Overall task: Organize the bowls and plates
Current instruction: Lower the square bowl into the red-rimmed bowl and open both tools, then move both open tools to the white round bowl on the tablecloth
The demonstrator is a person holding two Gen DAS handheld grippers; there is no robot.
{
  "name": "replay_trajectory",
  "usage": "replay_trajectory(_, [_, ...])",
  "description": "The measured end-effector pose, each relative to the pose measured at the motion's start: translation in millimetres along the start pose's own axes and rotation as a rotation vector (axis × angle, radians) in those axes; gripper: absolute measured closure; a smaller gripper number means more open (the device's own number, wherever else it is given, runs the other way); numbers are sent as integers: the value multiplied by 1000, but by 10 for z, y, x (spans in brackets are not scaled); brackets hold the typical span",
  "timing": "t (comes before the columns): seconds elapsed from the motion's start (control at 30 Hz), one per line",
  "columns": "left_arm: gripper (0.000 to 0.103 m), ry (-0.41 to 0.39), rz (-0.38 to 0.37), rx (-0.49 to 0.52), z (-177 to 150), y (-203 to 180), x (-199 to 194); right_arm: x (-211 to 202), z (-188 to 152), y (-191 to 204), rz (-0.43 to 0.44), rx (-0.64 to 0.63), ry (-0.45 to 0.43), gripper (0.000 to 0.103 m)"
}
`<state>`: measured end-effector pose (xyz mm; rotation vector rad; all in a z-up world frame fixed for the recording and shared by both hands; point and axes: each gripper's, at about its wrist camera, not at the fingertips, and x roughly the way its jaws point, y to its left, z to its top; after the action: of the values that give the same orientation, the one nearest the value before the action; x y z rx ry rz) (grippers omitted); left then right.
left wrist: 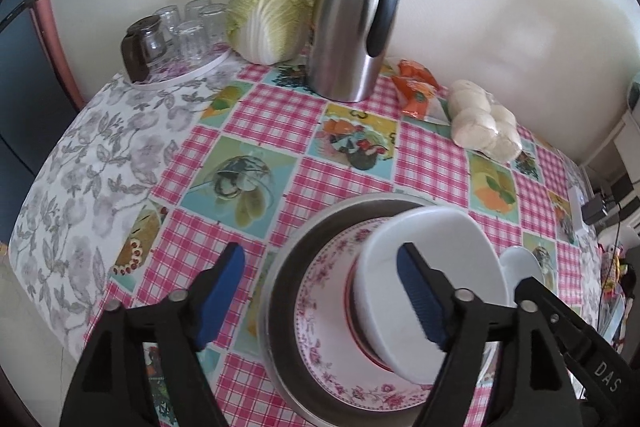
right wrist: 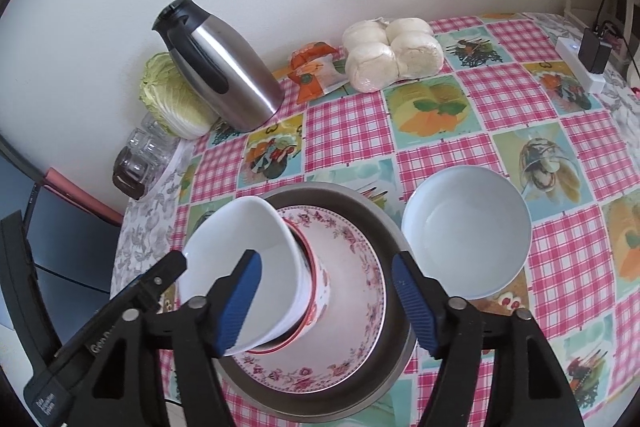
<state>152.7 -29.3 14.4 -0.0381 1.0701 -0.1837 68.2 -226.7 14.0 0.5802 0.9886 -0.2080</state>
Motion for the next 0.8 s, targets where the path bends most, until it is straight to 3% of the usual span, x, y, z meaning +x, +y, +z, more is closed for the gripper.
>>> replay_trajectory(0.23, [19, -10, 27, -39, 4, 93, 11, 4, 1, -6, -16, -21, -7, 15])
replay_trajectory(0.43, [9, -21, 53, -36, -10, 77, 6, -13, -5, -27, -32, -38, -13, 0])
replay_trajectory(0.8, [3, -52, 94, -92, -16, 128, -91, -114, -30, -117, -29, -53, -44, 0])
